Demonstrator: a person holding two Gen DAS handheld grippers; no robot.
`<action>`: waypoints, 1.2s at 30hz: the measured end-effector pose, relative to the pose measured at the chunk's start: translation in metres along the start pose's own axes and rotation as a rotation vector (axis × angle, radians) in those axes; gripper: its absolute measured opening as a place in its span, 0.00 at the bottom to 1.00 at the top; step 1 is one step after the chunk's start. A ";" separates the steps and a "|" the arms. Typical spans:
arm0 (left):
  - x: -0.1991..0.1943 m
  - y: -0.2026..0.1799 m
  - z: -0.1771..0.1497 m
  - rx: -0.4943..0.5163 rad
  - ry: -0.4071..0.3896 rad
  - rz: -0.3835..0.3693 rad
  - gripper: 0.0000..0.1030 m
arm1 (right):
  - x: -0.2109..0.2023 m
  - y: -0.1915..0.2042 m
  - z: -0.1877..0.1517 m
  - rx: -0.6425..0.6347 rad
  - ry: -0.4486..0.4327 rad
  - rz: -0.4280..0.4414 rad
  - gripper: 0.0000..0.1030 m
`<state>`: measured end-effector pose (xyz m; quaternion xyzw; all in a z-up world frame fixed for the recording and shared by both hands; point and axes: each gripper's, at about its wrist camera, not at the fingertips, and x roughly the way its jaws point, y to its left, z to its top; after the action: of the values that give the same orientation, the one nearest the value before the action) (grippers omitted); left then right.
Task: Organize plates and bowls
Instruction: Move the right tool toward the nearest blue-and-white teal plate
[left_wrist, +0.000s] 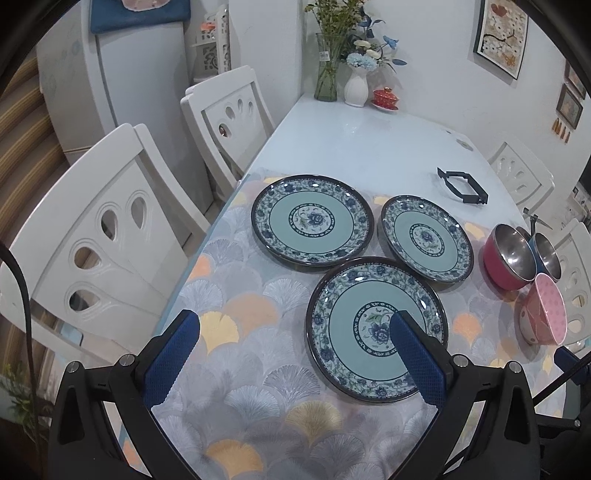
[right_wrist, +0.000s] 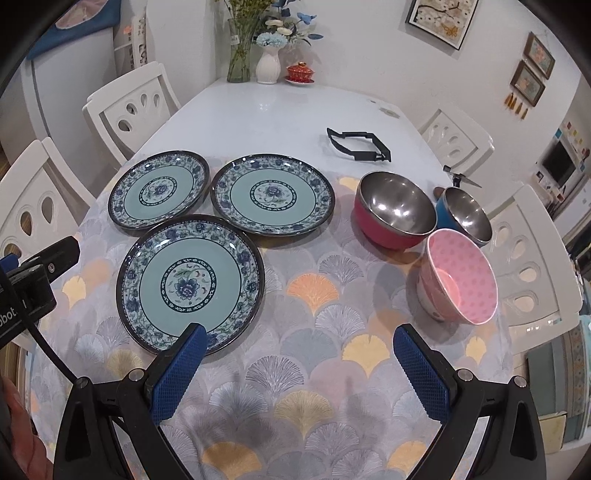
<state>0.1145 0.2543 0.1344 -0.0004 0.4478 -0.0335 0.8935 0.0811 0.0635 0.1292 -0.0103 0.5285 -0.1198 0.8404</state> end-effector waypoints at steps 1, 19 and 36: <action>0.001 0.001 0.000 -0.004 0.004 0.000 0.99 | 0.001 0.000 0.000 0.003 0.001 0.002 0.97; 0.009 0.004 0.000 -0.018 0.028 0.007 0.99 | 0.011 -0.002 0.003 0.016 0.026 0.024 0.97; 0.028 0.002 -0.004 -0.006 0.064 0.002 0.99 | 0.034 0.000 0.005 0.027 0.080 0.046 0.97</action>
<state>0.1283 0.2546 0.1100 -0.0016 0.4764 -0.0314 0.8787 0.0991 0.0557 0.1013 0.0178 0.5600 -0.1077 0.8213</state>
